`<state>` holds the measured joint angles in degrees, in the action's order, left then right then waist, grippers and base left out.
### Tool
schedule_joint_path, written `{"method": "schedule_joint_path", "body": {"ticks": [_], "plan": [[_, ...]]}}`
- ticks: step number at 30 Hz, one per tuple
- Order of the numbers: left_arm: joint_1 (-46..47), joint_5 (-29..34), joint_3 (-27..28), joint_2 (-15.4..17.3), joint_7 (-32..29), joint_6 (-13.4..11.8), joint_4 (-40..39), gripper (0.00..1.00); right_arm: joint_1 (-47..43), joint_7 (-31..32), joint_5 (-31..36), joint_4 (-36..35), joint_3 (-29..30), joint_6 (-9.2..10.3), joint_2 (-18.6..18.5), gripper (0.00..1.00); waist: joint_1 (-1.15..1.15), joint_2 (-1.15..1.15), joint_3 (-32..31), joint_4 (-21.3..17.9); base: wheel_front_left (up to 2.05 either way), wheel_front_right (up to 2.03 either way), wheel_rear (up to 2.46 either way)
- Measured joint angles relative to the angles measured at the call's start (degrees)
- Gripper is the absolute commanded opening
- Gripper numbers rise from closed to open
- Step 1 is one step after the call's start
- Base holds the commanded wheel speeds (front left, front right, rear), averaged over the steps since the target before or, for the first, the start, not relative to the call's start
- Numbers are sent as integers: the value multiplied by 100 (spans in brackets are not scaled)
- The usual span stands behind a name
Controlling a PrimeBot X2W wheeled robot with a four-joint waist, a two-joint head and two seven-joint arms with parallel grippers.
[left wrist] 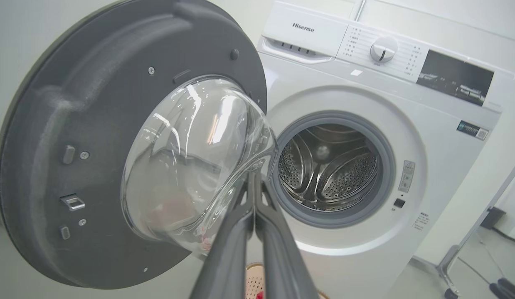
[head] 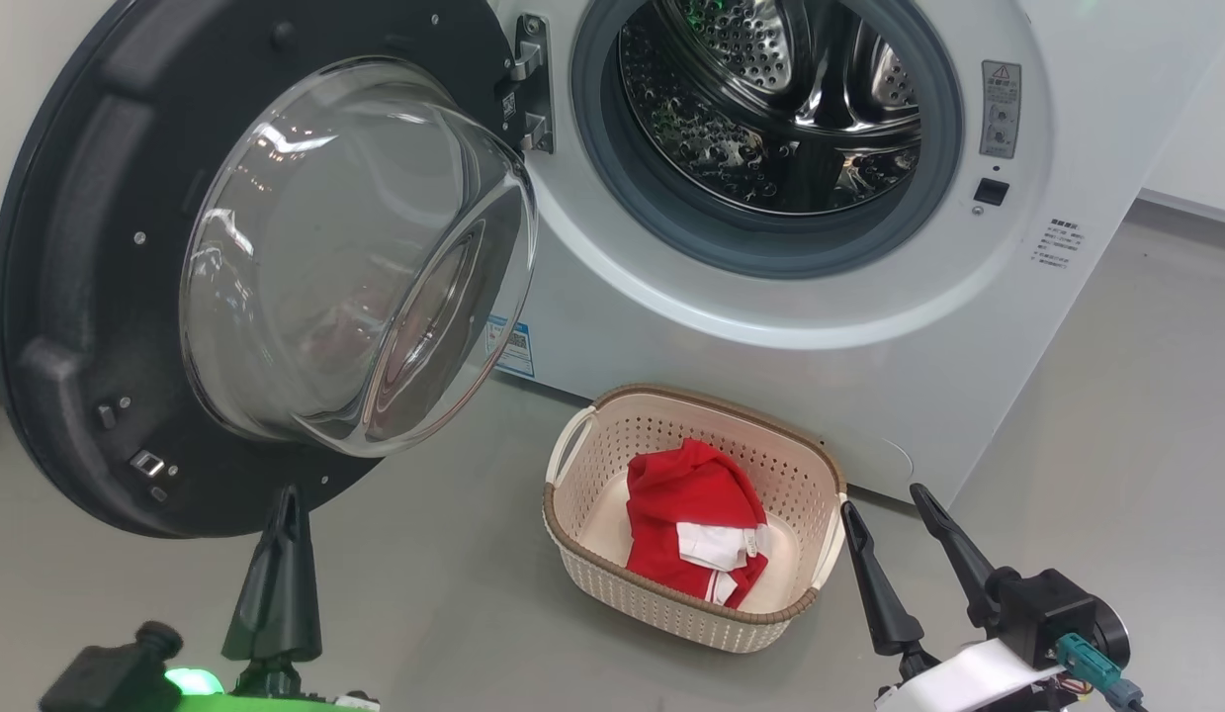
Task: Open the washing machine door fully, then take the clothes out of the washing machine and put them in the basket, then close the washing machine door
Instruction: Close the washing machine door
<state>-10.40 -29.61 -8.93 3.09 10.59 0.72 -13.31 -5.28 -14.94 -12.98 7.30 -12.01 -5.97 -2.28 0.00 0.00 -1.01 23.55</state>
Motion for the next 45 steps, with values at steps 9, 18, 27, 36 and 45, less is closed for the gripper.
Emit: {"method": "schedule_joint_path", "body": {"ticks": [9, 18, 27, 36, 45], "plan": [[281, -2911, 538, -49, 120, 463, -967, 0, 4, 1, 2, -16, 19, 0, 0, 100, 0, 0, 84, 40, 0, 0, 0], [724, -3897, 1271, -49, 141, 521, -1692, 0, 5, 0, 0, -78, 154, 14, -3, 100, 0, 0, 170, 146, 0, 0, 0], [1067, -4811, 2757, 620, -13, 503, -1461, 0, 6, 0, 5, -132, 177, 15, -12, 100, 0, 0, 242, 255, 0, 0, 0], [1384, -5612, 3424, 1458, -735, 68, -124, 0, 13, 0, 56, -152, 142, 13, -111, 100, 0, 0, 366, 240, 0, 0, 0], [1641, -6389, 3351, 1931, -1621, -282, 982, 0, 58, 0, 121, -156, 58, 2, -160, 100, 0, 0, 479, 120, 0, 0, 0]]}}
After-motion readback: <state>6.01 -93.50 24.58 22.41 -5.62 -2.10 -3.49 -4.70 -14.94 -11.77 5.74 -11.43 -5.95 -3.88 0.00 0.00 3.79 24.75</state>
